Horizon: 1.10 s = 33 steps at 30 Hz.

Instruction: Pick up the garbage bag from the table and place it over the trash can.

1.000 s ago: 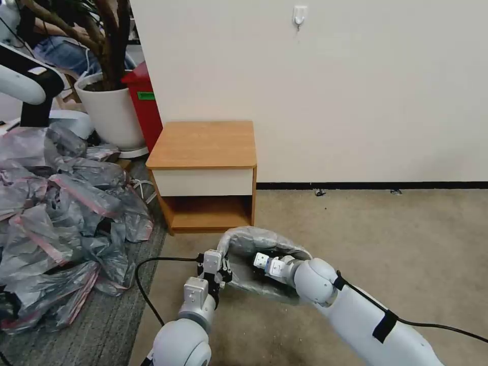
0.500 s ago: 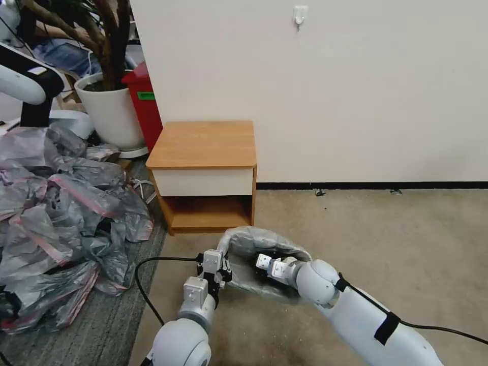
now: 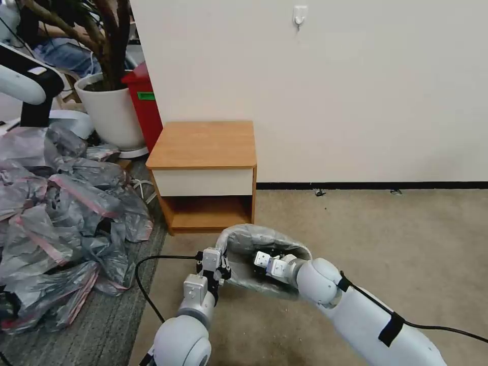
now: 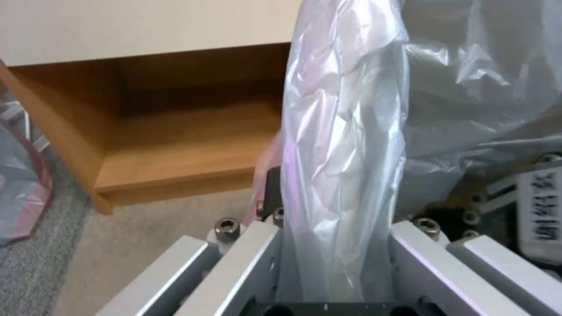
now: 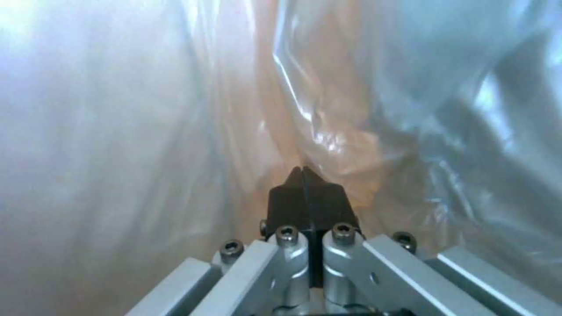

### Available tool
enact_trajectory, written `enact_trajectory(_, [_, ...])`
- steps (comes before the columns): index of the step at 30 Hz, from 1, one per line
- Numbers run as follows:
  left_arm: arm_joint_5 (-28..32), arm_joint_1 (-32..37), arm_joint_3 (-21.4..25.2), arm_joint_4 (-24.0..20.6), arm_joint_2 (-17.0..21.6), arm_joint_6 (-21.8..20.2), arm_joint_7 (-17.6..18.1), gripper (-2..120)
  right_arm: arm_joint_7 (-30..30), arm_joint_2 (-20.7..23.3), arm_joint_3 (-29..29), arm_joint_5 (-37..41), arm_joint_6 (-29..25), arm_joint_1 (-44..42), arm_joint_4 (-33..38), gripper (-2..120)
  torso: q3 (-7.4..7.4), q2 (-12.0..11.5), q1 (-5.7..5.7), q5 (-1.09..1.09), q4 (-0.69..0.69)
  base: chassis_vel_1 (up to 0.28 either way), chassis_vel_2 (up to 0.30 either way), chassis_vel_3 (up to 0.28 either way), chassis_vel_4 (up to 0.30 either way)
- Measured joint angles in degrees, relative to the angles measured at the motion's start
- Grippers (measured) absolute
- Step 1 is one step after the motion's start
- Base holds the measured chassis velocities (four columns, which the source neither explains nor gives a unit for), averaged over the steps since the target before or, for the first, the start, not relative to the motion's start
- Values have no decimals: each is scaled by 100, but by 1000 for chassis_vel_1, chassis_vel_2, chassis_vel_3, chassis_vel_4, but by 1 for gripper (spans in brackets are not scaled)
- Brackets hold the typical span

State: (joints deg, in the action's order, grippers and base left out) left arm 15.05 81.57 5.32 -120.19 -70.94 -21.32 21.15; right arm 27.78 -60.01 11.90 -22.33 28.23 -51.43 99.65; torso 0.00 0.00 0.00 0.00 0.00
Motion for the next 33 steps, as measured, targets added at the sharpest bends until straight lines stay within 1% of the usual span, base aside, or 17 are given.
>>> enact_trajectory(5, [61,-75,30,72,8,0,34,2,-2,122,-7,58,0,-34,210,0,0,0,0,0,0,0,0,0,0])
enact_trajectory(7, [238,-220,83,158,53,0,127,2,-23,374,-76,224,-37,-125,535,0,0,0,0,0,0,0,0,0,0])
enact_trajectory(11, [425,-302,91,204,78,-34,224,2,-39,563,-161,369,-88,-201,768,0,0,0,0,1,0,0,0,0,0])
enact_trajectory(13, [712,-356,91,247,85,-87,369,2,-100,772,-316,560,-166,-347,1021,0,0,0,0,1,0,0,0,0,0])
enact_trajectory(14, [712,-356,91,247,85,-87,369,2,-100,772,-316,560,-166,-347,1021,0,0,0,0,1,0,0,0,0,0])
enact_trajectory(17, [1059,-431,134,282,126,-137,527,2,-187,1204,-769,929,-331,-719,1566,0,0,0,0,0,-1,0,0,0,0])
enact_trajectory(18, [1059,-431,134,282,126,-137,527,2,-187,1204,-769,929,-331,-719,1566,0,0,0,0,0,-1,0,0,0,0])
enact_trajectory(20, [1218,-453,160,285,164,-172,589,2,-271,1483,-1116,1219,-437,-987,1939,0,0,0,0,2,-1,0,0,0,0])
enact_trajectory(21, [1337,-458,187,283,178,-210,636,2,-361,1692,-1330,1441,-513,-1163,2193,0,-1,0,0,-1,-1,0,0,0,0])
enact_trajectory(23, [1432,-457,205,276,190,-244,666,2,-412,1789,-1438,1555,-544,-1256,2330,0,-1,0,0,-1,-2,0,0,0,0])
enact_trajectory(25, [1785,-419,219,211,213,-335,843,2,-719,1973,-1793,1887,-585,-1560,2741,0,0,0,0,0,-1,0,0,0,0])
enact_trajectory(26, [1785,-419,219,211,213,-335,843,2,-719,1973,-1793,1887,-585,-1560,2741,0,0,0,0,0,-1,0,0,0,0])
enact_trajectory(27, [2012,-400,235,153,228,-383,950,2,-896,1982,-1933,1985,-586,-1665,2868,0,-1,0,0,-1,0,0,0,0,0])
enact_trajectory(29, [2641,-331,318,-58,303,-543,1200,2,-1439,1862,-2436,2168,-687,-1995,3112,0,0,0,0,-1,1,0,0,0,0])
enact_trajectory(30, [2641,-331,318,-58,303,-543,1200,2,-1439,1862,-2436,2168,-687,-1995,3112,0,0,0,0,-1,1,0,0,0,0])
enact_trajectory(31, [2877,-280,379,-150,344,-614,1273,2,-1666,1725,-2693,2226,-823,-2185,3181,0,-1,0,0,-1,0,0,0,0,0])
enact_trajectory(33, [3440,-115,571,-368,449,-784,1457,2,-2249,1250,-3346,2356,-1320,-2783,3276,1,-1,0,0,1,1,0,0,0,0])
